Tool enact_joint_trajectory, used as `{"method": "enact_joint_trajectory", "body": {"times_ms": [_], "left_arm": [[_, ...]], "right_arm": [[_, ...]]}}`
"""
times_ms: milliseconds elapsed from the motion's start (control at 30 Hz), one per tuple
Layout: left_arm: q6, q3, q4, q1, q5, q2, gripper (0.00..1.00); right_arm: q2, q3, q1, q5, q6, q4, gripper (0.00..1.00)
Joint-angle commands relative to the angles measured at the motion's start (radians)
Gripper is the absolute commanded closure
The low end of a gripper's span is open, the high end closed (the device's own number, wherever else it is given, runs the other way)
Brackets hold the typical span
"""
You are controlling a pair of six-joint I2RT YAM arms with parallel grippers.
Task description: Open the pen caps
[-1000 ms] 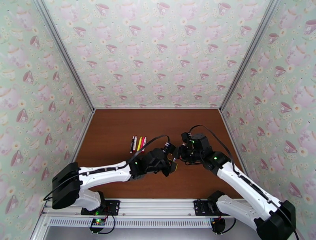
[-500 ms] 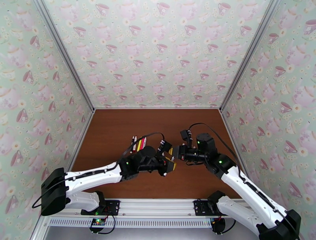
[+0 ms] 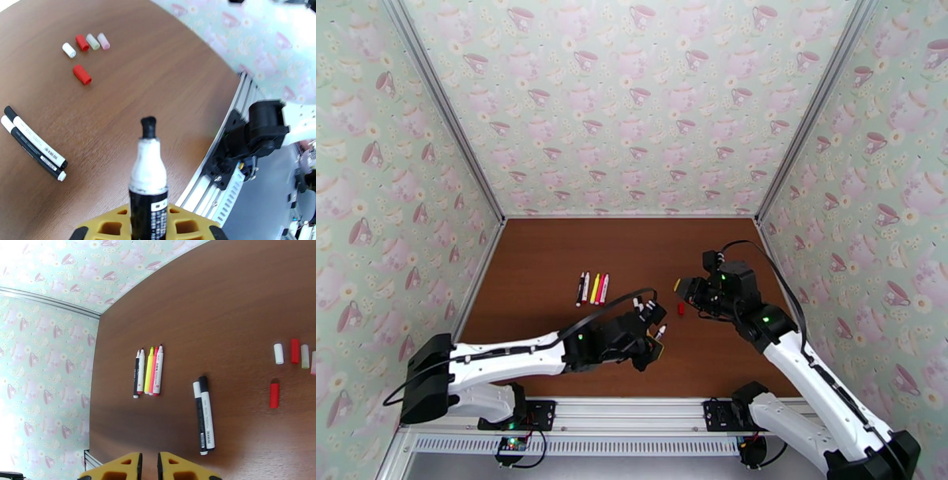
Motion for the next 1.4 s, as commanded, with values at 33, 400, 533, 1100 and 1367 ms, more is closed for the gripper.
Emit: {"method": "enact_joint_trajectory", "body": {"times_ms": [33,400,533,1100,1367], "left_arm": [[-0.057,-0.061,0.079,0.057,0.057,-0.093,1.0],[-0.091,-0.121,0.121,0.118,0.039,-0.183,0.97],[-0.088,-0.116,0.123,0.125,0.04,-0.164,0.97],[-0.092,-0.086,0.119,0.132,0.018,-0.105,0.96],[-0.09,-0.07,0.102,0.133,0.019,-0.084,0.96]], "right_arm": [[0.019,0.027,-0.008,-0.002,-0.132,-0.138,0.98],[0.207,0.039,-0.034,0.141,-0.321,-0.326,0.96],[0.315,0.038,-0.063,0.172,-0.357,-0.314,0.95],[0.634,0.105,-0.106,0.243,-0.399,-0.199,0.94],[0.729,0.143,-0.109,0.264,-0.411,-0.172,0.93]]}}
